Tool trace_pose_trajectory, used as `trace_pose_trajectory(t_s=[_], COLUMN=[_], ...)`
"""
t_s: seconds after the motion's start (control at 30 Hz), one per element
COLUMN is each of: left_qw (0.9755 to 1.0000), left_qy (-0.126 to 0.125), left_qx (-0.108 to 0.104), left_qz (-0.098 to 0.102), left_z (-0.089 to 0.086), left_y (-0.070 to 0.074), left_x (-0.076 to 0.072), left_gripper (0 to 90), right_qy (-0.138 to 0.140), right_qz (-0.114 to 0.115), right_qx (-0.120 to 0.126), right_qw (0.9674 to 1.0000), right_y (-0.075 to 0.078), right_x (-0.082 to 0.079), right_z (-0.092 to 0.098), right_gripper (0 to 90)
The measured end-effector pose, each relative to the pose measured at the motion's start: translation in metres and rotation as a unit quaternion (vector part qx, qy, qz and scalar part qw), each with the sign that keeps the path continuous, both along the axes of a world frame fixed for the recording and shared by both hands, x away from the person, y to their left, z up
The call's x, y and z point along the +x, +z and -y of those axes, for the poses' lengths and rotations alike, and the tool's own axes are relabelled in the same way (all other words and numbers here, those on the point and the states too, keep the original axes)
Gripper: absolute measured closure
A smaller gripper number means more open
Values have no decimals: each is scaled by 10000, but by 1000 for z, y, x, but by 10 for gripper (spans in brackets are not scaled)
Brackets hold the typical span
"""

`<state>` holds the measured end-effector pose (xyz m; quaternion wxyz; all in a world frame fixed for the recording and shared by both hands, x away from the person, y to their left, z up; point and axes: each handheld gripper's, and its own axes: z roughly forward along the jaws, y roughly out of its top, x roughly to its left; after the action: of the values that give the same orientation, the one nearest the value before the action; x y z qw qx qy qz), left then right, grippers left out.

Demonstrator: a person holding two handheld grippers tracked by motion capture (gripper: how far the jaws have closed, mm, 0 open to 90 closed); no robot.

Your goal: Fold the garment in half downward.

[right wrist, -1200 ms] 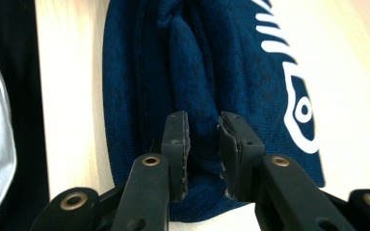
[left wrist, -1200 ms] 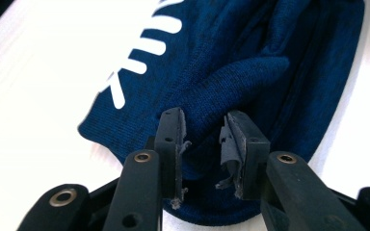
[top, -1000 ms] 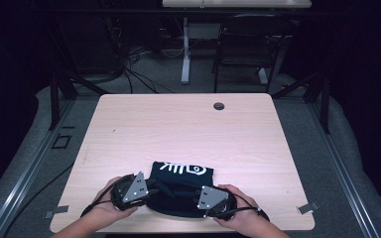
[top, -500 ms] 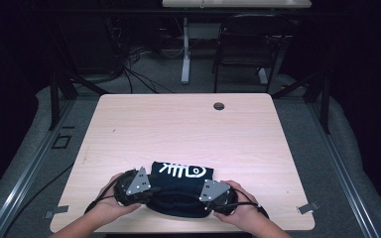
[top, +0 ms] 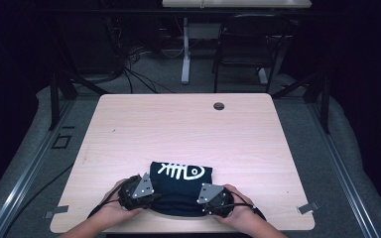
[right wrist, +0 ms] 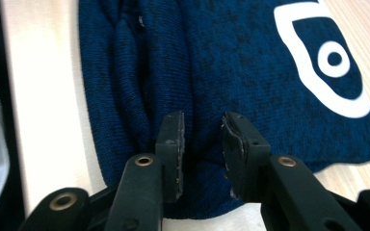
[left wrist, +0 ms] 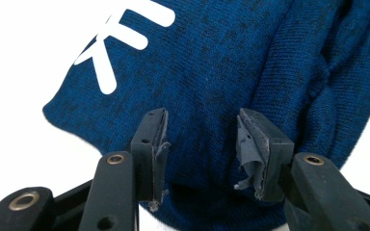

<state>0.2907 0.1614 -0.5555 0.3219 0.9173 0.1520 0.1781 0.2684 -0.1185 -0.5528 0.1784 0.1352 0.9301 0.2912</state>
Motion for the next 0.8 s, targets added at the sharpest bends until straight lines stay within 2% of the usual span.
trace_pose_trajectory(t_s=[0.2, 0.23, 0.27, 0.3, 0.37, 0.4, 0.5, 0.53, 0.57, 0.67, 0.7, 0.8], left_qw=[9998, 9997, 9993, 9993, 9987, 9987, 9980, 9977, 9969, 9961, 9958, 9943], left_qy=[198, 251, 359, 359, 510, 510, 610, 650, 748, 826, 850, 975], left_qx=[41, 37, 22, 22, -70, -70, -158, -196, -260, -308, -346, -429], left_qz=[25, 28, 30, 30, 9, 9, 4, -14, -34, -19, -65, -71], left_z=[5, 5, 5, 5, 5, 5, 4, 4, 5, 6, 6, 6], left_y=[-3, -2, -3, -3, -4, -4, -5, -5, -6, -7, -7, -8], left_x=[12, 14, 19, 19, 28, 28, 35, 37, 42, 47, 49, 56], left_gripper=[535, 534, 535, 535, 535, 534, 535, 535, 535, 538, 538, 537], right_qy=[-175, -232, -305, -332, -406, -402, -468, -466, -517, -542, -591, -669], right_qz=[23, 27, 35, 14, 3, 0, 0, 20, 10, 2, 19, 26], right_qx=[10, -23, 62, 68, 86, 20, 79, 24, 68, 39, 97, 22], right_qw=[9998, 9997, 9995, 9994, 9991, 9992, 9989, 9989, 9986, 9985, 9982, 9978], right_y=[-3, -3, -5, -5, -6, -5, -6, -5, -6, -7, -7, -5], right_x=[15, 21, 24, 28, 34, 37, 41, 43, 47, 51, 53, 62], right_z=[1, 2, 2, 3, 3, 4, 3, 3, 3, 4, 4, 5], right_gripper=[700, 699, 699, 698, 698, 699, 699, 699, 700, 700, 700, 698])
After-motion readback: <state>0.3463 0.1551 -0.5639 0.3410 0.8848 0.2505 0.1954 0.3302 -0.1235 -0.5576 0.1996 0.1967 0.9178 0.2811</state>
